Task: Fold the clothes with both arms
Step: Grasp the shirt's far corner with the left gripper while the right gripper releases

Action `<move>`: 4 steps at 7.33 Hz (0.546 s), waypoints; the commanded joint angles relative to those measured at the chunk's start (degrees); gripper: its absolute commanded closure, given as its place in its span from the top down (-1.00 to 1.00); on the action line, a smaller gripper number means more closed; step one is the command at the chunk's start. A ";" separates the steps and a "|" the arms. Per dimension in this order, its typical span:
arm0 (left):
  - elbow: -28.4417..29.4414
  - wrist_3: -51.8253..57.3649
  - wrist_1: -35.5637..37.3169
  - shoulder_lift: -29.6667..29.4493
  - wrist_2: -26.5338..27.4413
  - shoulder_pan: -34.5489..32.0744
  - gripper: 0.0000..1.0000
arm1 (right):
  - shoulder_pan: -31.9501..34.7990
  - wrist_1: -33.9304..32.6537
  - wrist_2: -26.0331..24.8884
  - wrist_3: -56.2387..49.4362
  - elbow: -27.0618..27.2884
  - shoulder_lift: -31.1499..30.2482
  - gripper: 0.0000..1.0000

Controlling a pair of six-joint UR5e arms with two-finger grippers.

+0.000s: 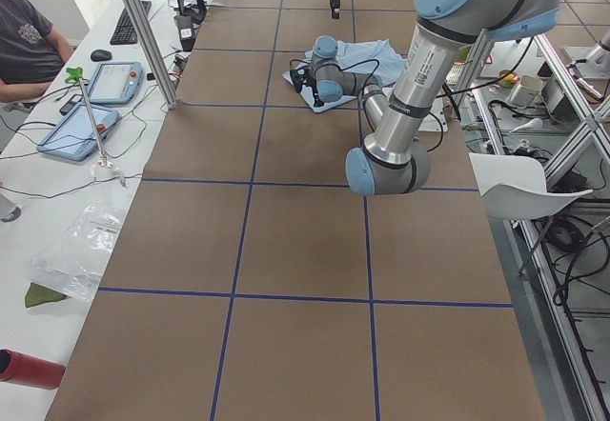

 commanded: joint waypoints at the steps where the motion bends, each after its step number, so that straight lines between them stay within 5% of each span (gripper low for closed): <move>1: 3.79 -0.21 -0.03 -2.13 1.39 1.44 0.94 | 0.15 -0.07 -0.02 0.00 -0.09 0.00 1.00; 4: 5.19 -0.29 -0.02 -2.48 2.26 2.94 0.93 | 0.06 -0.16 -0.02 0.00 -0.62 0.00 1.00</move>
